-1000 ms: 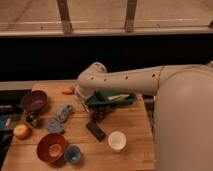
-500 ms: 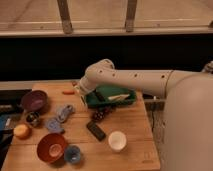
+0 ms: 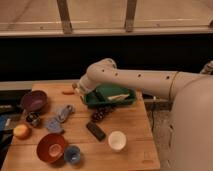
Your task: Place fork in table surface
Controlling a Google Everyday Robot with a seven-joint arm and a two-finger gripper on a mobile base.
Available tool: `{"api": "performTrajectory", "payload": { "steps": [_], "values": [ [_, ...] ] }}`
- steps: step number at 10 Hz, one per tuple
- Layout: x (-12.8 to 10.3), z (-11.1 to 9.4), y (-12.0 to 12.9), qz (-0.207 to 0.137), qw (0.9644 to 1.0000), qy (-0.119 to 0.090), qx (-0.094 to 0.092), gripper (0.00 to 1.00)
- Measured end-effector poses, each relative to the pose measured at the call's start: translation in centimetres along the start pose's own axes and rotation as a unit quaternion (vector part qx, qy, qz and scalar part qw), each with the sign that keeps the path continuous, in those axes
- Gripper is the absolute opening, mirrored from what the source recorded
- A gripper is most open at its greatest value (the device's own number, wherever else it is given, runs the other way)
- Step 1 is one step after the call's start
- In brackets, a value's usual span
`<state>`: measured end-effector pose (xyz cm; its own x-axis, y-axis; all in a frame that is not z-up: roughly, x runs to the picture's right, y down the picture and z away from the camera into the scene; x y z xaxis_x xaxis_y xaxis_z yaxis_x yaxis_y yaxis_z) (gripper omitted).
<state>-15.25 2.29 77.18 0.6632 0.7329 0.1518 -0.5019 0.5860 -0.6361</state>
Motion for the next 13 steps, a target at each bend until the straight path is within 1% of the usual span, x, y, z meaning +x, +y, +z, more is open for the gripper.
{"api": "performTrajectory", "payload": {
  "steps": [3, 4, 5, 6, 7, 9, 11, 13],
  "values": [
    [1.3, 3.3, 2.8, -0.009, 0.9992, 0.009, -0.037, 0.14],
    [1.9, 4.7, 3.6, -0.009, 0.9986, 0.017, -0.050, 0.14],
    [2.9, 6.5, 4.6, -0.008, 0.9973, 0.031, -0.066, 0.14],
    [3.5, 7.2, 5.1, -0.007, 0.9965, 0.041, -0.073, 0.14],
    [4.3, 7.6, 5.6, -0.003, 0.9954, 0.056, -0.077, 0.14],
    [5.4, 7.7, 6.1, 0.004, 0.9937, 0.078, -0.081, 0.14],
    [7.2, 7.8, 6.6, 0.013, 0.9905, 0.107, -0.085, 0.14],
    [8.5, 8.5, 6.8, 0.021, 0.9878, 0.125, -0.091, 0.16]
  ]
}}
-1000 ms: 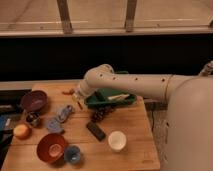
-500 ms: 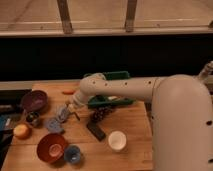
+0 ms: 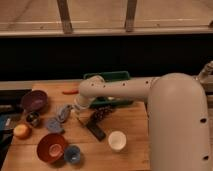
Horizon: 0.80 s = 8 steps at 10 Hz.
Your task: Place fork in table surface
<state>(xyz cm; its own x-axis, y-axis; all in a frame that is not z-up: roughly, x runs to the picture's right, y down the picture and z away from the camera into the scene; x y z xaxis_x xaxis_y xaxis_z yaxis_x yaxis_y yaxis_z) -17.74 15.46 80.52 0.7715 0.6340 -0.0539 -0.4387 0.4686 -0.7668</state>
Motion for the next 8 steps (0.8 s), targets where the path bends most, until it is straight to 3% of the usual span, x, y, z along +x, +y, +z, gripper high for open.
{"api": "performTrajectory", "payload": {
  "steps": [1, 2, 5, 6, 8],
  "values": [
    [0.8, 0.8, -0.1, 0.007, 0.9999, 0.010, -0.005, 0.24],
    [1.7, 1.3, -0.4, 0.017, 0.9997, 0.017, -0.007, 0.38],
    [2.0, 1.4, -0.8, 0.028, 0.9993, 0.021, -0.010, 0.67],
    [1.9, 1.4, -0.8, 0.029, 0.9993, 0.021, -0.011, 0.73],
    [1.3, 1.5, -0.6, 0.022, 0.9995, 0.020, -0.015, 0.74]
  ]
}}
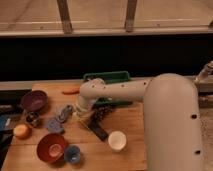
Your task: Place fork in table surface
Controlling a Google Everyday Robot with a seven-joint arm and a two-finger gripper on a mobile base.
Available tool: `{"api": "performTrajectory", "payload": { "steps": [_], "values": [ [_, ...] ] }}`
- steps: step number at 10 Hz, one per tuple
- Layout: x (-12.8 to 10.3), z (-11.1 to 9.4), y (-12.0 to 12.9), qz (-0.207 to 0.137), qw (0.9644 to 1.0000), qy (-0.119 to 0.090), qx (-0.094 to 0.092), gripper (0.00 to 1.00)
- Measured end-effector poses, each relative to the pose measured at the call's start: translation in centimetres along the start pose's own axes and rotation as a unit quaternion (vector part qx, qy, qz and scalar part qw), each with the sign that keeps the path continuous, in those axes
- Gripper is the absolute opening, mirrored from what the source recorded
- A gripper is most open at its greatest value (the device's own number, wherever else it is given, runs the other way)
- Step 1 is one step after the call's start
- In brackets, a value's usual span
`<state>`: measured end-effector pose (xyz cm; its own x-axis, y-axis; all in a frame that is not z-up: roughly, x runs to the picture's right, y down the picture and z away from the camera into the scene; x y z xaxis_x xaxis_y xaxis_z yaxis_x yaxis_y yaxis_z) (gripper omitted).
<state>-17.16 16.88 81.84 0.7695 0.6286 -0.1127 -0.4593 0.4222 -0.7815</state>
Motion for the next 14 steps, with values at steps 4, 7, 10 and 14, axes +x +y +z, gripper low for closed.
{"api": "performTrajectory", "payload": {
  "steps": [4, 7, 10, 14],
  "values": [
    [-1.4, -0.3, 0.7, -0.022, 0.9997, -0.008, -0.001, 0.74],
    [-2.1, -4.4, -0.9, -0.015, 0.9978, -0.043, 0.047, 0.74],
    [-1.7, -11.1, -6.1, 0.013, 0.9888, -0.094, 0.115, 0.74],
    [-0.6, -14.5, -8.6, 0.028, 0.9806, -0.132, 0.142, 0.74]
  ]
}}
